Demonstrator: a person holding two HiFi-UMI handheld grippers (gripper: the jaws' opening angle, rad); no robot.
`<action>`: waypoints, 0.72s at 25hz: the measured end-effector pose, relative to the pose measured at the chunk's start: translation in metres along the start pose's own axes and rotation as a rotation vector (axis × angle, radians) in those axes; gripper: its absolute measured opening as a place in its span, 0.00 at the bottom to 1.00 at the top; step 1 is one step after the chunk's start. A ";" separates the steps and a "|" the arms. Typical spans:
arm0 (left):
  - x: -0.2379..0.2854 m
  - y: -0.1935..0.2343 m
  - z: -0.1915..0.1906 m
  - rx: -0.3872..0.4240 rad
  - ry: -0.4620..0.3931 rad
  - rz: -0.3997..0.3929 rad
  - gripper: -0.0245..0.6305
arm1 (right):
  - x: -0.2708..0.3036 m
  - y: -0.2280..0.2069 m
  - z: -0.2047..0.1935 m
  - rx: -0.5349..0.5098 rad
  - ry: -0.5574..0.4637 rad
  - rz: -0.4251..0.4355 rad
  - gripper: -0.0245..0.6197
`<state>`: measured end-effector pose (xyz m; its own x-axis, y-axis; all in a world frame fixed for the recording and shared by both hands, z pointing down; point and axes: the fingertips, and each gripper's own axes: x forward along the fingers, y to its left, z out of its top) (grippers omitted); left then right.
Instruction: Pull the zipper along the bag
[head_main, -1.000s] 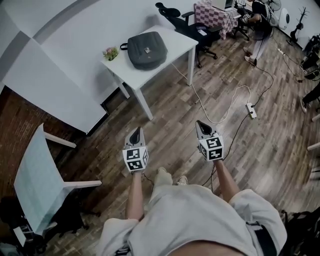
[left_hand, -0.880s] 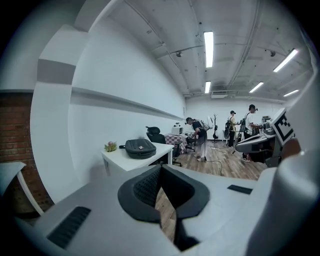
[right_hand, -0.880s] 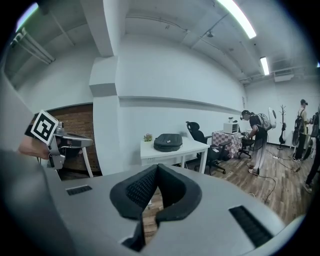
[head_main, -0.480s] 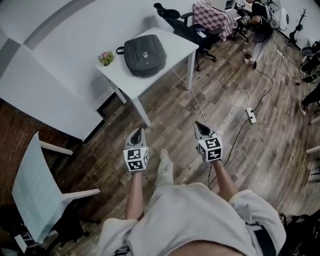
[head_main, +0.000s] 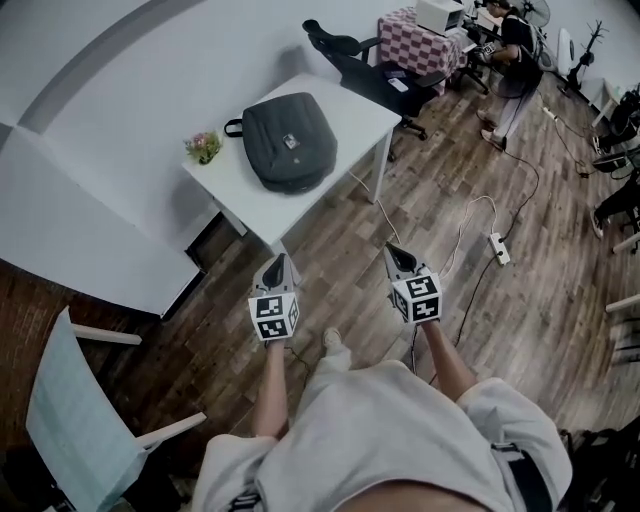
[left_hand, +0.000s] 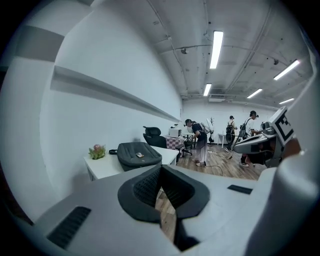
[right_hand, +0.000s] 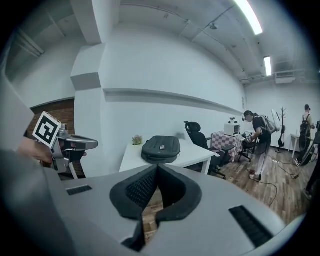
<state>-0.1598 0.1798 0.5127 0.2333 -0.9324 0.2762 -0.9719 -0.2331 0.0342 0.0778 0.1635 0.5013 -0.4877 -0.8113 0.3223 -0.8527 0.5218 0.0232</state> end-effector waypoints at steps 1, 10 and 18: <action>0.012 0.007 0.006 0.002 -0.003 -0.009 0.08 | 0.011 -0.002 0.006 -0.002 0.000 -0.007 0.06; 0.085 0.055 0.026 0.015 0.012 -0.084 0.08 | 0.080 -0.008 0.034 -0.013 0.023 -0.070 0.06; 0.122 0.051 0.021 0.035 0.044 -0.156 0.08 | 0.093 -0.020 0.022 -0.001 0.066 -0.113 0.06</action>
<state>-0.1805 0.0483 0.5282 0.3790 -0.8712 0.3121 -0.9220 -0.3844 0.0466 0.0452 0.0723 0.5103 -0.3748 -0.8460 0.3792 -0.9015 0.4280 0.0638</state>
